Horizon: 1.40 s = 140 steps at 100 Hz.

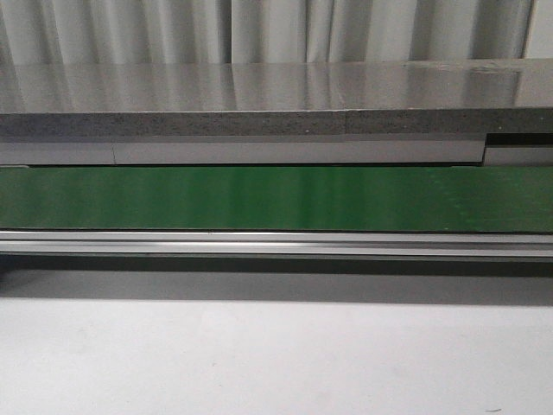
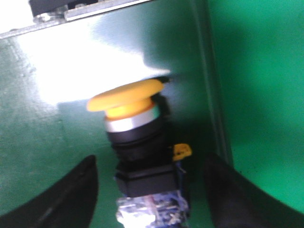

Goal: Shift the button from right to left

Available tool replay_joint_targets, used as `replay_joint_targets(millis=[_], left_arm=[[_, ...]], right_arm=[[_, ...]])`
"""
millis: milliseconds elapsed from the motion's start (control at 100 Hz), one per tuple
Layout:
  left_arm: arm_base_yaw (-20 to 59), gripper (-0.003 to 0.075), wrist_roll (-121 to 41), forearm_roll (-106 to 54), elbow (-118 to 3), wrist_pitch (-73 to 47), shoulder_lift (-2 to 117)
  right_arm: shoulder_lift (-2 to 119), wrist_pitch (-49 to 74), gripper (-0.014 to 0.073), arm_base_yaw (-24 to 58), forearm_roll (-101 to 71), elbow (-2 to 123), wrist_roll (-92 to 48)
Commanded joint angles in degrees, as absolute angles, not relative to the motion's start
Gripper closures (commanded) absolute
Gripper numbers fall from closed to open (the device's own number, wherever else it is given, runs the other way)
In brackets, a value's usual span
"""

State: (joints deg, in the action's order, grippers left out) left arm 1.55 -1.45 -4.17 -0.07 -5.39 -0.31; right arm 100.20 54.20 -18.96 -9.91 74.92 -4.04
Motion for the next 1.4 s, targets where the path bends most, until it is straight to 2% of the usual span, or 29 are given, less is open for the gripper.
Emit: replay_joint_targets(millis=[0,220,290,360,530,630,1150,1390], left_arm=[[1.4,0.0741,-1.0,-4.2,2.5,-0.9,-2.1],[1.4,0.0741,-1.0,-4.2,2.5,-0.9,-2.1],[1.4,0.0741,-1.0,-4.2,2.5,-0.9,-2.1],[1.4,0.0740,-1.0,-4.2,2.5,-0.9,-2.1],[1.4,0.0741,-1.0,-4.2,2.5,-0.9,-2.1],[1.4,0.0741,-1.0,-4.2,2.5,-0.9,-2.1],[1.4,0.0741,-1.0,-4.2,2.5,-0.9,-2.1],[1.4,0.0741,-1.0,-4.2,2.5,-0.9,-2.1]], right_arm=[[97.0,53.1,0.0048,-18.9,-10.0,76.1,-4.1],[91.8,53.1,0.0057,-18.1,-9.4,76.1,-6.5],[89.5,53.2,0.0096,-17.3,-8.1,76.0,-7.2],[87.1,52.8,0.0191,-16.2,-6.9,75.1,-7.2],[81.6,51.6,0.0519,-13.1,-5.6,71.3,-7.2],[78.7,50.5,0.0666,-11.5,-5.6,68.3,-7.2],[59.3,34.9,0.0659,-1.3,-5.4,47.6,-7.2],[49.2,27.6,0.0659,-1.0,-5.4,36.8,-7.1]])
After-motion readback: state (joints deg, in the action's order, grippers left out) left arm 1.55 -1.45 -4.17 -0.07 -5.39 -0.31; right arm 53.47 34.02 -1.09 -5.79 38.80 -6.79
